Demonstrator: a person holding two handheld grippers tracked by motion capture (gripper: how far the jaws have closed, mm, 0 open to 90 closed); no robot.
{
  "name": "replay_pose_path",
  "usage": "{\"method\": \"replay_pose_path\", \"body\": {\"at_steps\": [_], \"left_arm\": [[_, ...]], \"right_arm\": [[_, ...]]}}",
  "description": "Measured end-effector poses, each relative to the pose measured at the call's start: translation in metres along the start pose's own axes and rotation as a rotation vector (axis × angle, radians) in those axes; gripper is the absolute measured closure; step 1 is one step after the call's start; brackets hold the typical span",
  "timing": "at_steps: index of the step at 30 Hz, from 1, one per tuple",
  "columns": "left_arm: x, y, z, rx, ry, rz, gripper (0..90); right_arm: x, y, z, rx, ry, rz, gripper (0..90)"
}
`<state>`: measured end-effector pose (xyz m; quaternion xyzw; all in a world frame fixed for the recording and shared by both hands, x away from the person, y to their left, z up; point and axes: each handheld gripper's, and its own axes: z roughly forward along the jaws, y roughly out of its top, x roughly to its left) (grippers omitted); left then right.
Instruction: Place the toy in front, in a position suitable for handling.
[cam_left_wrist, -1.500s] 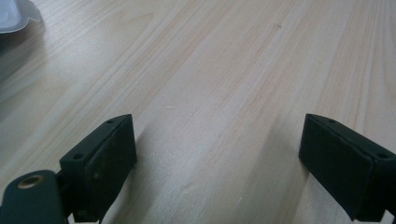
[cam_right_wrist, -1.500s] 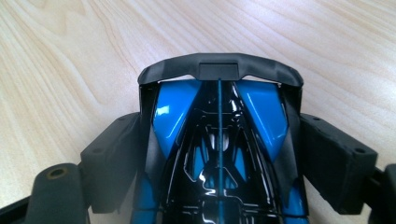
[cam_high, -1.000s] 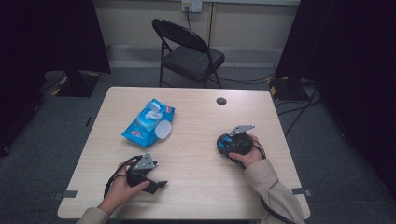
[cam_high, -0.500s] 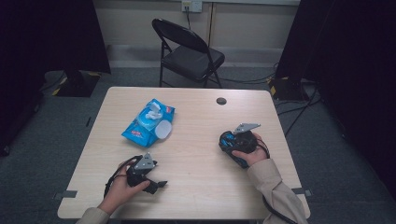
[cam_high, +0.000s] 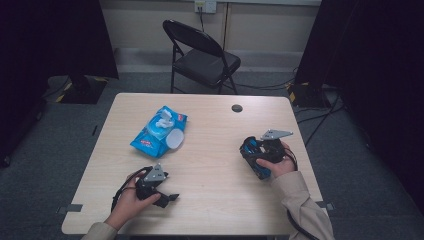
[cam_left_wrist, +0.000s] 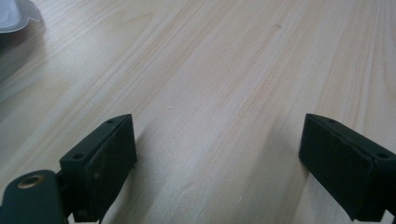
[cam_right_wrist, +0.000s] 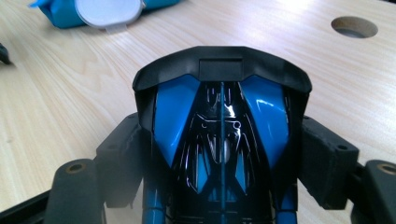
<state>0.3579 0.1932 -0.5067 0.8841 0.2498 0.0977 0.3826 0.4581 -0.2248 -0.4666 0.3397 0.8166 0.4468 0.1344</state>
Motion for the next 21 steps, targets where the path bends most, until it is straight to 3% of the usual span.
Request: {"method": "replay_pose_path", "body": {"at_steps": [14,21], "left_arm": [[0.000,0.000,0.000,0.000,0.000,0.000,10.5],[0.000,0.000,0.000,0.000,0.000,0.000,10.5]], "right_arm": [[0.003,0.018,-0.021,-0.086,0.035,0.007,25.9],[0.017,0.028,-0.018,-0.091,0.057,-0.006,26.0]]}}
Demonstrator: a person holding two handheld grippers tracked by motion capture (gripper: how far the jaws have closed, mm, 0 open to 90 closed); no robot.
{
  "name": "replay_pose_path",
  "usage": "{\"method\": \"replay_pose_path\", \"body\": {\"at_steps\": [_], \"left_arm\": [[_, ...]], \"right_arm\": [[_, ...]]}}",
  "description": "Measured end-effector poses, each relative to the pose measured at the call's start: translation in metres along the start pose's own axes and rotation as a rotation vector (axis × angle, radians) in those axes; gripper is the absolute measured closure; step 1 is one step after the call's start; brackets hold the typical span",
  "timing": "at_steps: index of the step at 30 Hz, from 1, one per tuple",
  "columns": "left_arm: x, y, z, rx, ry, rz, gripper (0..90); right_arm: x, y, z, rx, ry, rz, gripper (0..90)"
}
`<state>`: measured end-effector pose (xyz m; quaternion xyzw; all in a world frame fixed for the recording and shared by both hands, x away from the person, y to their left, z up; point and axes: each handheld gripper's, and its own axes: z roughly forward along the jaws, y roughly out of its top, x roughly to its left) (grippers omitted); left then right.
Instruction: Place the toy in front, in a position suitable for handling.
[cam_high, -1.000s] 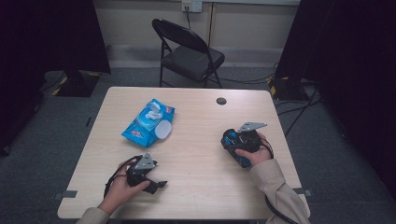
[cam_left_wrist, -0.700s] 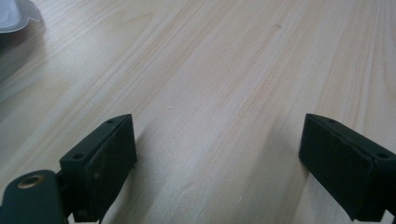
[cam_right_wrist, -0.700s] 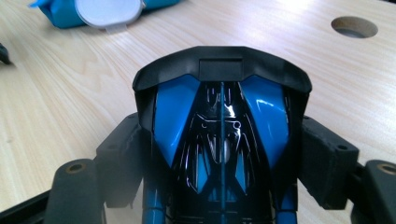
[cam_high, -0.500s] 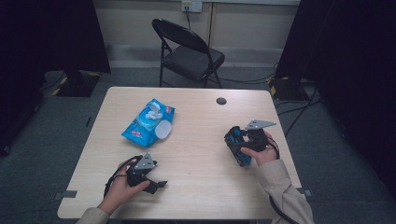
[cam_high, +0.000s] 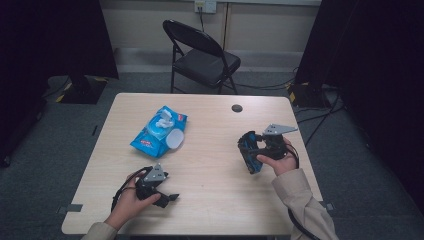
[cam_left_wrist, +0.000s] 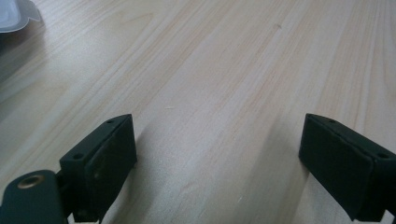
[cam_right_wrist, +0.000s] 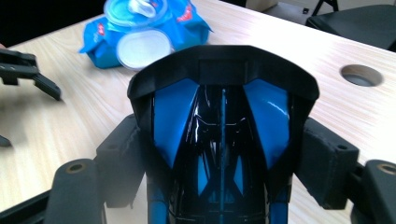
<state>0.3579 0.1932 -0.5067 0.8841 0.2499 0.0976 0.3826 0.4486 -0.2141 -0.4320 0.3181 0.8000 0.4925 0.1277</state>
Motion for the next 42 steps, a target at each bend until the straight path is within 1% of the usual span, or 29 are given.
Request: {"method": "replay_pose_path", "body": {"at_steps": [2,3,7,8,10,12,15,17,20,26,30,34,38,41,42], "left_arm": [[0.000,0.000,0.000,0.000,0.000,0.000,10.5],[0.000,0.000,0.000,0.000,0.000,0.000,10.5],[0.000,0.000,0.000,-0.001,0.000,0.000,10.5],[0.000,0.000,0.000,0.000,0.000,0.000,10.5],[0.000,0.000,0.000,-0.001,0.000,0.000,10.5],[0.000,0.000,0.000,0.000,0.000,0.000,10.5],[0.000,0.000,0.000,-0.001,0.000,-0.001,10.5],[0.000,0.000,0.000,-0.004,-0.001,-0.005,10.5],[0.000,0.000,0.000,-0.003,-0.001,-0.003,10.4],[-0.001,0.000,0.000,-0.007,-0.004,-0.007,10.1],[-0.001,0.000,0.000,-0.006,-0.004,-0.006,10.1],[-0.001,0.000,0.000,-0.006,-0.005,-0.007,9.9],[0.000,0.000,0.000,-0.002,-0.005,-0.001,9.7],[0.000,0.000,0.000,-0.002,-0.005,-0.001,9.6],[0.000,0.000,0.000,-0.002,-0.006,-0.001,9.6]], "right_arm": [[0.004,0.001,0.003,0.003,0.000,-0.005,25.9],[0.008,0.002,0.006,0.007,0.011,0.000,25.9],[0.019,0.005,0.013,0.015,0.020,0.001,25.9],[0.022,0.005,0.015,0.024,0.030,0.002,25.9],[0.027,0.006,0.018,0.029,0.034,-0.009,25.9],[0.034,0.006,0.022,0.043,0.045,-0.002,25.9],[0.041,0.005,0.030,0.067,0.054,-0.016,25.9],[0.045,0.003,0.036,0.085,0.056,-0.014,25.9],[0.048,0.002,0.041,0.092,0.055,-0.014,25.9],[0.048,0.001,0.050,0.088,0.041,0.013,25.9],[0.047,-0.001,0.060,0.093,0.029,0.030,25.9],[0.048,-0.004,0.070,0.100,0.012,0.031,25.8],[0.049,-0.007,0.080,0.124,0.010,0.029,25.8],[0.049,-0.009,0.085,0.131,0.010,0.027,25.7],[0.049,-0.010,0.086,0.134,0.001,0.026,25.7]]}}
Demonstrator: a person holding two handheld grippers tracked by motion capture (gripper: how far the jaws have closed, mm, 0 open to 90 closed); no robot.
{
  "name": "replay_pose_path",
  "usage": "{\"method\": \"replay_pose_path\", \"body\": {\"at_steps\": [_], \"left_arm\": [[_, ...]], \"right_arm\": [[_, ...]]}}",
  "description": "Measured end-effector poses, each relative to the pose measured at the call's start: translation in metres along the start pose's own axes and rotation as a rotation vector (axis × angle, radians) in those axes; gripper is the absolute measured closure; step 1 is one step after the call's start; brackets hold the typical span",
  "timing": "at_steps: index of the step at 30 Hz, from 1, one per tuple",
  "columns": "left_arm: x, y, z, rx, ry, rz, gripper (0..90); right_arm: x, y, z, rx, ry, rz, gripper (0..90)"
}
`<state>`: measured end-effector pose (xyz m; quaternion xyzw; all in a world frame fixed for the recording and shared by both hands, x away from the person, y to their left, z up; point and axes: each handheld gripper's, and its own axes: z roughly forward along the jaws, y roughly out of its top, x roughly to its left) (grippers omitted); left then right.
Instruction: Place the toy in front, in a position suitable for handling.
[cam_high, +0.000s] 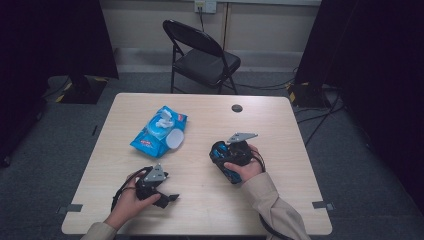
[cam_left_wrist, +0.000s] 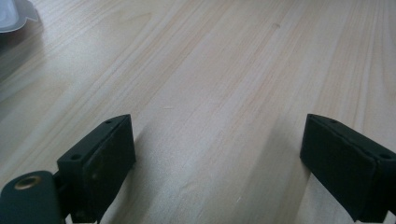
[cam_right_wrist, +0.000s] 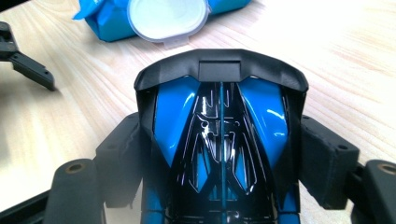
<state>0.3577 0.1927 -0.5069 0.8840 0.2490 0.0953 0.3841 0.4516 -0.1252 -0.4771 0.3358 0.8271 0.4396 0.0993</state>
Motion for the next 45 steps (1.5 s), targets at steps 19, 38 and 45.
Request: {"method": "replay_pose_path", "body": {"at_steps": [19,38,45], "left_arm": [[0.000,0.000,0.000,0.000,0.000,0.000,9.6],[0.000,0.000,0.000,0.000,0.000,0.001,9.5],[0.000,0.000,0.000,0.000,0.000,0.000,9.4]], "right_arm": [[-0.005,-0.011,0.015,0.095,-0.061,-0.004,25.2],[-0.003,-0.010,-0.008,0.048,-0.029,-0.034,19.3],[-0.006,-0.027,-0.037,0.044,-0.026,-0.047,17.6]]}}
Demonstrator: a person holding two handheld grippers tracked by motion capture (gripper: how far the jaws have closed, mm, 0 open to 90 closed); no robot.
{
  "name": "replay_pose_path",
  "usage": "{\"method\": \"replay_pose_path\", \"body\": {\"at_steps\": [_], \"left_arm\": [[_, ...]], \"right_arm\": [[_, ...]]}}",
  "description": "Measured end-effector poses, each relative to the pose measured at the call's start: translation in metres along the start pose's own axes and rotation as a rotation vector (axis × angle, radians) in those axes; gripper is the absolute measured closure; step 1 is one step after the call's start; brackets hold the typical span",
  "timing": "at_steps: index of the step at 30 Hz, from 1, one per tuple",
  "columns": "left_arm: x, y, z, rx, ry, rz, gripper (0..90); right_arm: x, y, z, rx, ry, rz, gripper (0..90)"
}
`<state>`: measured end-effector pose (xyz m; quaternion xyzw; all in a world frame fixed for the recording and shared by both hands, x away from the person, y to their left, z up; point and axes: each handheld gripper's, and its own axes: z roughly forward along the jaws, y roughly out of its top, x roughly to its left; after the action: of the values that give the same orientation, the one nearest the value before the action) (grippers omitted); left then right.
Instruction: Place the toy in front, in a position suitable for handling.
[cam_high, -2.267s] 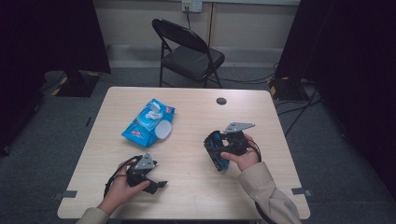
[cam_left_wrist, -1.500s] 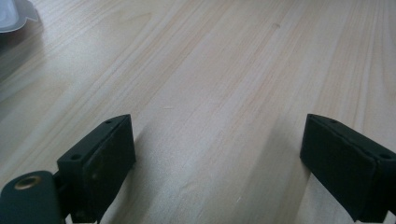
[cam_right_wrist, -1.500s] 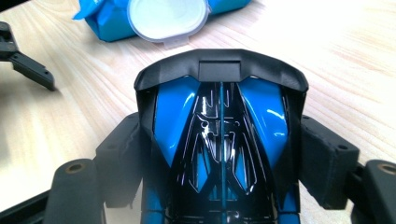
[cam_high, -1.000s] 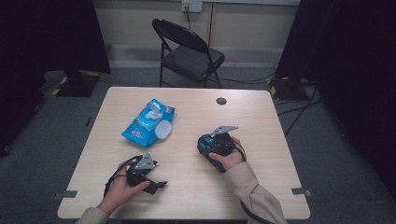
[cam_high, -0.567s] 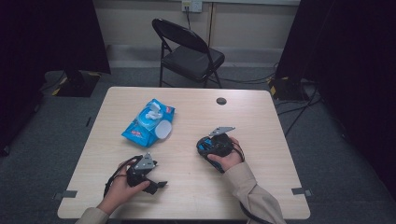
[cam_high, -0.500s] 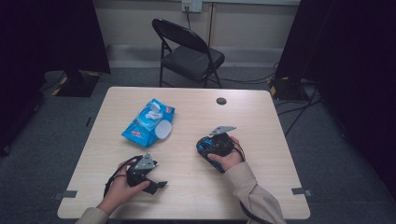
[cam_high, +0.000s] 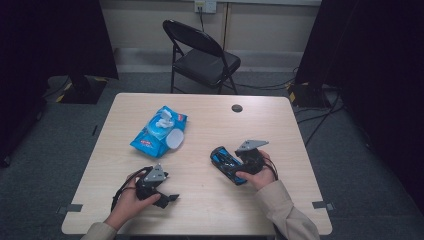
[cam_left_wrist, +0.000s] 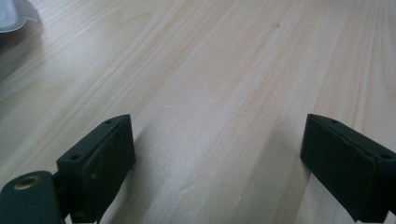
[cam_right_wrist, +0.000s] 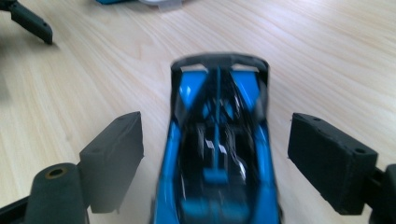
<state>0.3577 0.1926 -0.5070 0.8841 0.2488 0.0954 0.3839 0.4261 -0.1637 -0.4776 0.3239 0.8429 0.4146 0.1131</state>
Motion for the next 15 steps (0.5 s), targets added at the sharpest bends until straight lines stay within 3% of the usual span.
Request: {"method": "replay_pose_path", "body": {"at_steps": [6,12,15], "left_arm": [[0.000,0.000,0.000,0.000,0.000,0.000,9.4],[0.000,0.000,0.000,0.000,0.000,0.001,9.4],[0.000,0.000,0.000,0.000,0.000,0.000,9.4]], "right_arm": [[-0.003,-0.021,-0.019,-0.008,0.007,-0.002,15.7],[-0.003,-0.038,-0.025,-0.015,-0.003,0.014,14.8],[0.000,-0.048,-0.021,0.006,-0.005,-0.029,13.5]]}}
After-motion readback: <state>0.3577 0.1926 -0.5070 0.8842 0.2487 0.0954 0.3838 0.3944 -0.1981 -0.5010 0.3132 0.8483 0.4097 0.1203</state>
